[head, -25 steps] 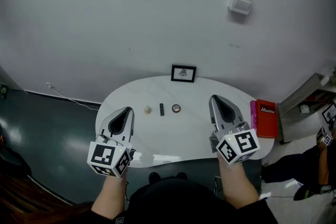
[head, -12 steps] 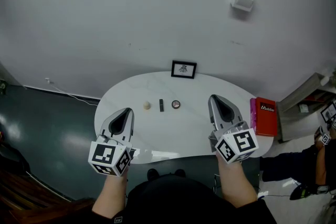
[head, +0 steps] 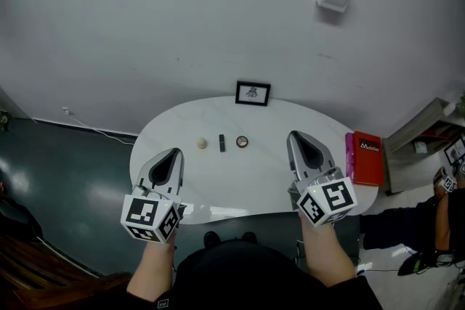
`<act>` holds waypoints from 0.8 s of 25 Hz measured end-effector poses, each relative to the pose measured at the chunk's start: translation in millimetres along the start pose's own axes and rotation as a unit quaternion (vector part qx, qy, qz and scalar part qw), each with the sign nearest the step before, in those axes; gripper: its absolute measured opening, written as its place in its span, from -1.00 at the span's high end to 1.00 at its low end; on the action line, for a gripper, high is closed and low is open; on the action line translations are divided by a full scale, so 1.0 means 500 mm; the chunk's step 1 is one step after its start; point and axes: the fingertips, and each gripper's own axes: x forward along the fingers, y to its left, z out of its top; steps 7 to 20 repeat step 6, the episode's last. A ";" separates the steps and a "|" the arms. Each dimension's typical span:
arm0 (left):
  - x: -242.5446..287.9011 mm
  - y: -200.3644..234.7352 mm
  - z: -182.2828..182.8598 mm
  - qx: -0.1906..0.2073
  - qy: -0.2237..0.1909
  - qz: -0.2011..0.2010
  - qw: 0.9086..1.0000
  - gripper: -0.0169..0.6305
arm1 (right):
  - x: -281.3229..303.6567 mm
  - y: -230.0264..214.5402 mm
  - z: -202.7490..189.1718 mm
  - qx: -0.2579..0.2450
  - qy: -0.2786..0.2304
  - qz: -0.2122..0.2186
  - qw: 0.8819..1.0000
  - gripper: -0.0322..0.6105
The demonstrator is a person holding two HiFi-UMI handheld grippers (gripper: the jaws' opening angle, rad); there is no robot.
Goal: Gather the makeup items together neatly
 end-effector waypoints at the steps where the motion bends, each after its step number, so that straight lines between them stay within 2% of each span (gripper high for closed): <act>1: 0.001 -0.002 0.002 0.000 0.000 0.000 1.000 0.88 | -0.001 -0.001 -0.001 0.000 0.000 0.000 1.000 0.79; 6: 0.025 -0.002 0.013 0.021 -0.005 -0.001 1.000 0.88 | 0.004 -0.010 0.005 -0.019 -0.005 0.005 1.000 0.79; 20: 0.025 -0.002 0.013 0.021 -0.005 -0.001 1.000 0.88 | 0.004 -0.010 0.005 -0.019 -0.005 0.005 1.000 0.79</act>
